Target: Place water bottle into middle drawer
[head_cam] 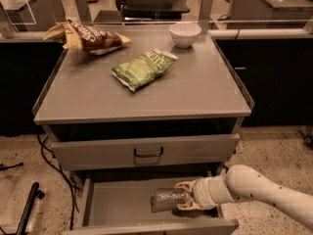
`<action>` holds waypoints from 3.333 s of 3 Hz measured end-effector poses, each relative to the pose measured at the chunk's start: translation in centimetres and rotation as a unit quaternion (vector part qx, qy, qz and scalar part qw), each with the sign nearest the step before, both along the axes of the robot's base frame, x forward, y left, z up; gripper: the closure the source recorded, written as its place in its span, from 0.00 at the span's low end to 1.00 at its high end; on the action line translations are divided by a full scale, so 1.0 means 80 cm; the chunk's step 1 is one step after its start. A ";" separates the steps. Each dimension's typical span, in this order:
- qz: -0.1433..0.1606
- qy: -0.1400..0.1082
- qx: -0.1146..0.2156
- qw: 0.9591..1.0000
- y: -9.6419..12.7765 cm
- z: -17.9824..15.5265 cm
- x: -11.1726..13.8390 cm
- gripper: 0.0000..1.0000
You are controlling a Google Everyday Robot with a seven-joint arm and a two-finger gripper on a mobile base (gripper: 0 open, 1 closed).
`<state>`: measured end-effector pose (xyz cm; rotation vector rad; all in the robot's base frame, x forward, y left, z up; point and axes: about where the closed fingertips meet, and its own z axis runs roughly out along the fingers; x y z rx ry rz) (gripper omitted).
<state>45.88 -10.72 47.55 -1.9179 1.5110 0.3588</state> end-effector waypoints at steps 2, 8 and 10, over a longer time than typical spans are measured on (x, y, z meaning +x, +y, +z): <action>0.015 0.002 0.020 1.000 0.039 -0.049 0.040 1.00; 0.032 0.014 0.037 0.999 0.088 -0.098 0.052 0.03; 0.033 0.015 0.038 0.999 0.089 -0.099 0.051 0.00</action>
Offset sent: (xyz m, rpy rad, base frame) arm 0.0494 0.0429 -0.0555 0.0565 0.0120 0.0390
